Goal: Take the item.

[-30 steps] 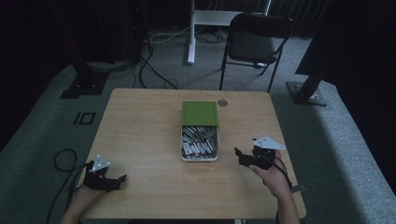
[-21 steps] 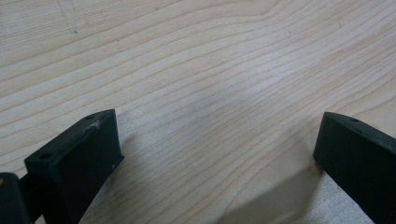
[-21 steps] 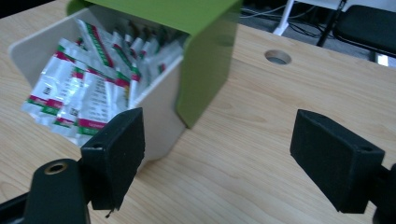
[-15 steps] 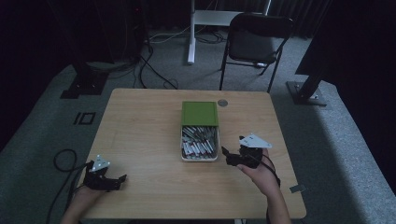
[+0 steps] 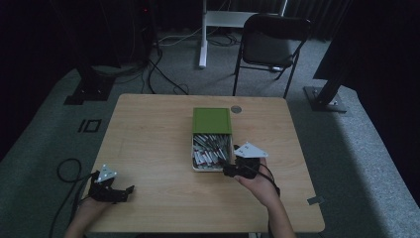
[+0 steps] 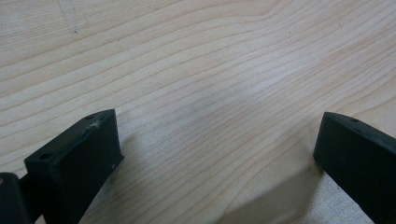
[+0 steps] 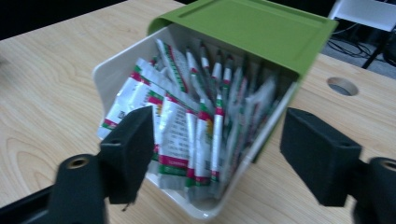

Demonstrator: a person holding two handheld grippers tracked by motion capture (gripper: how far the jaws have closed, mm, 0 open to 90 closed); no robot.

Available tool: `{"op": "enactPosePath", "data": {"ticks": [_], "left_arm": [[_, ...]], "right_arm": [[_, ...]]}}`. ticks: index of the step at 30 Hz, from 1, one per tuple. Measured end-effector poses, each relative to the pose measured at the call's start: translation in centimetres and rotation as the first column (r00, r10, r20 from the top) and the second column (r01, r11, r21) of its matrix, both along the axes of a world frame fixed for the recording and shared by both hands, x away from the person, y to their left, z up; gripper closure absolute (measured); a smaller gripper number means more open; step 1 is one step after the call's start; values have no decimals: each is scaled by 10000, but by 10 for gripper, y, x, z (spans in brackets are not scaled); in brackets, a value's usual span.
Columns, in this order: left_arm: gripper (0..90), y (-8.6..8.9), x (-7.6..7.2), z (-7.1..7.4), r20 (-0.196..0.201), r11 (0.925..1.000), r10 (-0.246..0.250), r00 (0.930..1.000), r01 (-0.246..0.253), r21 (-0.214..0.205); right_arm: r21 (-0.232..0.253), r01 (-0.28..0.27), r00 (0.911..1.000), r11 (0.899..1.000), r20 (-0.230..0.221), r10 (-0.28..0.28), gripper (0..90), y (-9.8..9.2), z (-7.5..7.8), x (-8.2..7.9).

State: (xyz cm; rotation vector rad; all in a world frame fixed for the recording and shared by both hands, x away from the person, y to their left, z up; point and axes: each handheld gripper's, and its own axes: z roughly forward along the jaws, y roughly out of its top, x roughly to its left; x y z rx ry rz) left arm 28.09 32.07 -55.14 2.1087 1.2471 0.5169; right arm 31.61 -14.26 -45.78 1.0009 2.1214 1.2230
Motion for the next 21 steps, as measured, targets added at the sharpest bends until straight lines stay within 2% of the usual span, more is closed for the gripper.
{"op": "enactPosePath", "data": {"ticks": [2, 6, 7, 10, 15, 21], "left_arm": [[14, 0, 0, 0, 0, 10000, 0, 10000, 0, 1], [14, 0, 0, 0, -1, 10000, 0, 10000, 0, 0], [14, 0, 0, 0, 0, 10000, 0, 10000, 0, 1], [14, 0, 0, 0, 0, 10000, -1, 10000, 1, 2], [14, 0, 0, 0, -1, 10000, -1, 10000, 1, 1], [14, 0, 0, 0, -2, 10000, -1, 10000, 1, 0]], "right_arm": [[-61, -52, 9999, 10000, 87, 52, 357, 5, -1, 1], [-196, -230, 9997, 9995, 88, 232, 418, 13, -5, 1], [-254, -351, 9993, 9991, 121, 354, 463, 15, -6, 1], [-448, -645, 9978, 9969, -163, 638, 536, 20, -10, 2], [-555, -867, 9961, 9947, -223, 856, 654, 26, -15, 2], [-917, -1086, 9934, 9898, -465, 1046, 731, 32, -22, 4]]}}
